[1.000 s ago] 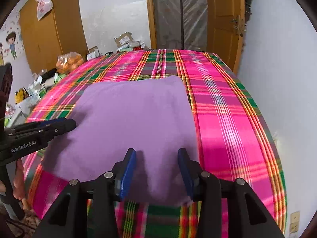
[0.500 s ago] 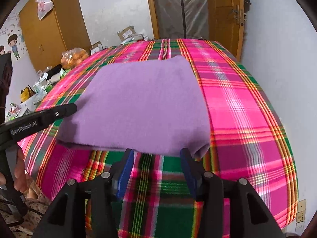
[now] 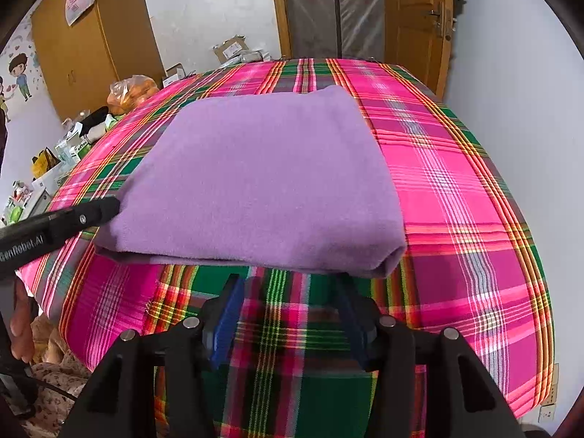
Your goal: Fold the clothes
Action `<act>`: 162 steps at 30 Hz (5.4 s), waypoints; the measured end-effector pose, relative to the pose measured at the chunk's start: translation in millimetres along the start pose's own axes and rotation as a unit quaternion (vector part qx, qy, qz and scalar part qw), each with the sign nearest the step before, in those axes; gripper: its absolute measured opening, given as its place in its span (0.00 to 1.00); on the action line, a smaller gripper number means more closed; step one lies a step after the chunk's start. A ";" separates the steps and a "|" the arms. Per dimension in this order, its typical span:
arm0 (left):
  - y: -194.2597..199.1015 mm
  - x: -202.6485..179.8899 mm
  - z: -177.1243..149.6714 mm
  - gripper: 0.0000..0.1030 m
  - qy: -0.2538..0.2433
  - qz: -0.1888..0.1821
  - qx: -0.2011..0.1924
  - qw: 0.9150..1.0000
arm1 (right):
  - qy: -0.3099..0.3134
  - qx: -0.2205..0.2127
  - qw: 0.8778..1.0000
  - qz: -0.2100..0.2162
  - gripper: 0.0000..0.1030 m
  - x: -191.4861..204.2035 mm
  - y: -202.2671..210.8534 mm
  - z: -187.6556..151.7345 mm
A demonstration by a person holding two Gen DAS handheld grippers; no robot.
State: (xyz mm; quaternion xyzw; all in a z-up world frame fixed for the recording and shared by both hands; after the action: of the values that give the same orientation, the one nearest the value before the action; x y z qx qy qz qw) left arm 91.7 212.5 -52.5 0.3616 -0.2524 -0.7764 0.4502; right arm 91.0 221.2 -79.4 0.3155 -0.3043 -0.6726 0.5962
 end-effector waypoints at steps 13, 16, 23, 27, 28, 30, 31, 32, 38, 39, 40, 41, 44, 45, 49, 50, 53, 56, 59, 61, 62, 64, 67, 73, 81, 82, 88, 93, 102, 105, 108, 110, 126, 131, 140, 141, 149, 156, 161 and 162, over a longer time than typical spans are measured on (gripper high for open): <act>-2.4 6.6 -15.6 0.34 0.010 -0.005 0.026 1.000 | 0.008 0.008 1.000 -0.019 0.55 4.9 -0.3 -1.8; -2.2 7.4 -17.9 0.34 0.012 -0.008 0.027 1.000 | 0.012 0.009 1.000 -0.023 0.57 6.1 -0.7 -2.5; -1.2 7.6 -19.1 0.34 0.011 -0.013 0.029 0.999 | 0.013 0.012 1.000 -0.025 0.57 6.8 -1.5 -1.6; -2.7 10.5 -20.7 0.39 0.013 -0.006 0.035 0.999 | 0.016 0.013 0.999 -0.028 0.58 6.9 -3.1 -1.4; -3.0 11.3 -21.1 0.45 0.014 -0.005 0.036 0.999 | 0.017 0.013 0.999 -0.028 0.58 7.2 -3.2 -1.6; -3.2 12.5 -21.2 0.47 0.015 -0.005 0.037 0.999 | 0.017 0.013 0.999 -0.028 0.58 7.2 -3.4 -1.4; -2.9 13.3 -20.6 0.48 0.017 -0.008 0.036 0.999 | 0.015 0.013 0.999 -0.027 0.58 6.7 -3.4 -1.2; -2.8 14.2 -20.1 0.48 0.019 -0.011 0.036 0.999 | 0.014 0.013 1.000 -0.025 0.58 6.1 -3.1 -0.8; -1.0 19.2 -15.3 0.47 0.058 -0.075 0.041 0.995 | 0.006 -0.009 1.000 0.028 0.58 3.0 14.7 13.1; -0.9 21.0 -14.4 0.47 0.068 -0.090 0.043 0.993 | 0.006 -0.018 0.999 0.040 0.58 0.3 19.9 17.8; -0.7 22.5 -13.7 0.47 0.070 -0.100 0.046 0.991 | 0.003 -0.024 0.999 0.049 0.58 -3.4 23.9 22.6; 0.0 23.3 -13.0 0.47 0.070 -0.107 0.047 0.991 | 0.000 -0.029 0.998 0.055 0.58 -8.1 26.7 27.3; -0.6 25.0 -11.3 0.47 0.073 -0.124 0.057 0.988 | -0.013 -0.039 0.997 0.067 0.58 -24.1 31.1 42.5; -1.4 26.3 -9.5 0.47 0.078 -0.131 0.061 0.986 | -0.020 -0.045 0.997 0.067 0.58 -31.2 31.2 48.9; -7.6 27.4 -1.5 0.47 0.101 -0.168 0.080 0.977 | -0.069 -0.045 0.990 0.111 0.58 -54.8 18.5 66.3; -10.1 27.4 0.7 0.47 0.102 -0.177 0.088 0.975 | -0.084 -0.042 0.987 0.128 0.58 -61.0 14.0 70.2; -13.6 28.6 6.6 0.47 0.093 -0.191 0.107 0.971 | -0.138 -0.009 0.980 0.140 0.59 -84.3 -16.9 74.4; -13.0 31.3 13.8 0.47 0.101 -0.216 0.117 0.964 | -0.162 0.018 0.975 0.154 0.59 -94.1 -39.8 75.4; -11.9 36.9 16.2 0.47 0.121 -0.245 0.123 0.954 | -0.165 0.027 0.972 0.165 0.59 -96.9 -53.3 78.7; -13.7 39.4 15.8 0.48 0.136 -0.262 0.137 0.946 | -0.167 0.034 0.969 0.181 0.59 -96.4 -61.0 80.7; -13.1 40.0 16.2 0.48 0.139 -0.268 0.139 0.943 | -0.168 0.038 0.967 0.186 0.59 -95.6 -64.9 81.7; -11.7 41.2 17.6 0.48 0.141 -0.281 0.143 0.939 | -0.168 0.046 0.966 0.192 0.59 -93.8 -72.3 83.7; -7.8 45.5 17.3 0.48 0.139 -0.295 0.148 0.934 | -0.171 0.052 0.962 0.206 0.59 -96.5 -79.3 83.4; -1.6 67.8 28.3 0.62 0.200 -0.330 0.130 0.913 | -0.185 0.049 0.952 0.237 0.60 -98.7 -83.9 86.0; -17.3 58.1 43.7 0.62 0.202 -0.347 0.156 0.903 | -0.192 0.059 0.939 0.279 0.61 -93.6 -89.4 92.4; -21.5 55.3 44.8 0.62 0.208 -0.351 0.159 0.899 | -0.190 0.061 0.938 0.284 0.61 -91.5 -89.6 93.1; -30.3 37.5 46.8 0.62 0.205 -0.359 0.181 0.892 | -0.157 0.080 0.934 0.310 0.62 -66.7 -91.3 99.8; -33.3 31.2 47.2 0.62 0.211 -0.359 0.191 0.889 | -0.134 0.086 0.935 0.318 0.77 -47.9 -86.7 104.9; -30.3 25.3 44.0 0.58 0.203 -0.333 0.171 0.905 | -0.130 0.079 0.958 0.244 0.52 -44.2 -89.8 102.8; -28.3 25.0 41.4 0.47 0.176 -0.305 0.163 0.922 | -0.121 0.072 0.970 0.200 0.42 -44.2 -91.4 100.6; -26.4 24.9 39.8 0.44 0.162 -0.293 0.154 0.930 | -0.121 0.064 0.975 0.173 0.38 -44.9 -91.3 100.2; -26.0 25.0 39.4 0.43 0.160 -0.290 0.153 0.931 | -0.125 0.059 0.977 0.160 0.31 -43.4 -90.5 100.5; -6.9 69.6 75.6 0.41 0.155 -0.283 0.107 0.940 | -0.107 0.015 0.984 0.141 0.19 -0.8 -63.8 143.5; -1.1 110.6 104.0 0.41 0.157 -0.245 0.073 0.954 | -0.102 0.010 0.981 0.165 0.19 25.7 -71.3 164.0; -10.1 184.3 153.8 0.41 0.167 -0.171 0.035 0.970 | -0.090 0.016 0.975 0.202 0.19 87.0 -104.0 205.8; -11.0 188.9 158.6 0.41 0.166 -0.163 0.030 0.972 | -0.090 0.016 0.974 0.206 0.19 92.8 -107.6 211.0; 4.7 267.0 176.3 0.41 0.168 -0.131 0.006 0.977 | -0.093 0.007 0.971 0.218 0.19 127.5 -133.5 248.2; -3.6 305.9 199.9 0.41 0.170 -0.103 -0.005 0.980 | -0.089 0.002 0.971 0.220 0.19 147.6 -156.2 265.5; -20.5 310.9 209.2 0.42 0.159 -0.098 0.000 0.982 | -0.083 -0.002 0.975 0.204 0.19 148.0 -169.6 266.8; -21.4 312.7 207.3 0.43 0.161 -0.100 0.004 0.982 | -0.081 0.001 0.977 0.199 0.19 147.0 -172.4 265.0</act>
State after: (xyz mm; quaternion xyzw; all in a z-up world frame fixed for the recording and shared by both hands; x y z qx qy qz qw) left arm -187.0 -39.4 -45.7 0.5070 -0.1420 -0.7480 0.4040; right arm -236.1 101.7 -60.7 0.1935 -0.4087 -0.5633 0.6915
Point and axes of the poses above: each gripper's, at about its wrist camera, not at the fingertips, and y roughly against the way its jaws point, x to its left, z to its top, the point moved 10 cm from there along -y, roughly the way its jaws point, and after that the axes turned 11 degrees about -z, right-handed, at the moved point
